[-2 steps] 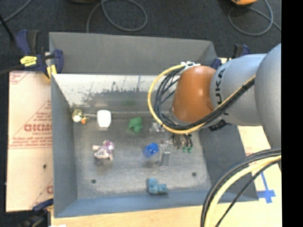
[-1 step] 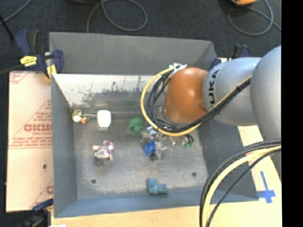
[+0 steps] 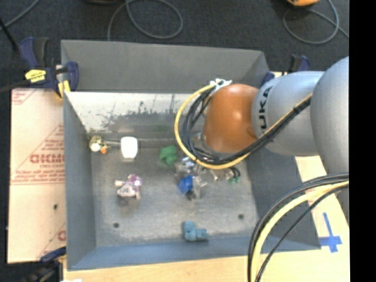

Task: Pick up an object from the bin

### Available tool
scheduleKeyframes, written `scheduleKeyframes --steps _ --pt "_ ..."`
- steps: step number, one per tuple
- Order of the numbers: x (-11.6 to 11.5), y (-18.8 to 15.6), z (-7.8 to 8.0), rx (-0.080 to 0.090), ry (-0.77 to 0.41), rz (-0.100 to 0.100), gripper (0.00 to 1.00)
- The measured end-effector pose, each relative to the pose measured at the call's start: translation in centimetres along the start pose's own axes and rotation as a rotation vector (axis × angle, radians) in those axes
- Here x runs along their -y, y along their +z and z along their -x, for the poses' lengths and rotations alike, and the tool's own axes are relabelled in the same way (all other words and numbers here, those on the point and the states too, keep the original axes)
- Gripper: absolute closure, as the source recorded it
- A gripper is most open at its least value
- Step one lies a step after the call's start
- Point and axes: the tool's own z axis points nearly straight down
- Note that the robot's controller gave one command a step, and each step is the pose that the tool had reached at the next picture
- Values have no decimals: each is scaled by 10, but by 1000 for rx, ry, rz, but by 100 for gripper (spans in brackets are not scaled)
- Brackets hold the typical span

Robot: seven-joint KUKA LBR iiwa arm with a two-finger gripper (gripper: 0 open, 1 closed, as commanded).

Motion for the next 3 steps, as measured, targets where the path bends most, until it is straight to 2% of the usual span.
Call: scheduleKeyframes --steps 3 --pt "0 -12 -1 0 1 0 100"
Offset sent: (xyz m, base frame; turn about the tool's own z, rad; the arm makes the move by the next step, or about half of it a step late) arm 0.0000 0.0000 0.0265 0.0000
